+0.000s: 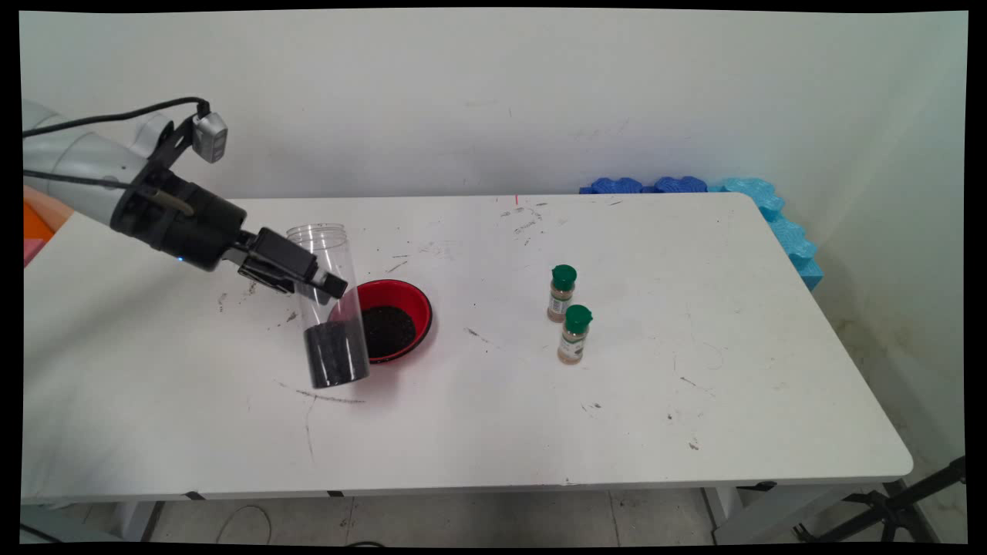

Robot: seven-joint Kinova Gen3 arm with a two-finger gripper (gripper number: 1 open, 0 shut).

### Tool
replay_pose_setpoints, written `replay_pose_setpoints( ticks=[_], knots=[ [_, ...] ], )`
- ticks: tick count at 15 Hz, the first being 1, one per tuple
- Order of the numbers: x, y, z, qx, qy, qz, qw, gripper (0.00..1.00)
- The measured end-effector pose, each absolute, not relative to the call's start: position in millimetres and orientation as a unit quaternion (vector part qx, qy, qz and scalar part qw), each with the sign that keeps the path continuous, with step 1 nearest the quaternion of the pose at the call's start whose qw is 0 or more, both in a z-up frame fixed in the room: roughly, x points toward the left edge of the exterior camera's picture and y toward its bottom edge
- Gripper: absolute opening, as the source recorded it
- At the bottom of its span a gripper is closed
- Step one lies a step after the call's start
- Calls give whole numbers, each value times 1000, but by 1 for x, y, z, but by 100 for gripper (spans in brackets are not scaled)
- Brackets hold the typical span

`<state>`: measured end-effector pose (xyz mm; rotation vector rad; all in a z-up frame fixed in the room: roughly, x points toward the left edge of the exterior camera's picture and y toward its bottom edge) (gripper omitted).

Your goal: Pour the black seasoning powder in the red bowl

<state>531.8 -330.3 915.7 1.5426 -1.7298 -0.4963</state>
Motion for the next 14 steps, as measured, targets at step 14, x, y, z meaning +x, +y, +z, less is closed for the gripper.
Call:
replay_pose_setpoints(
  ticks=[14],
  knots=[
    [529, -339, 896, 721, -536, -277, 342, 0]
  ],
)
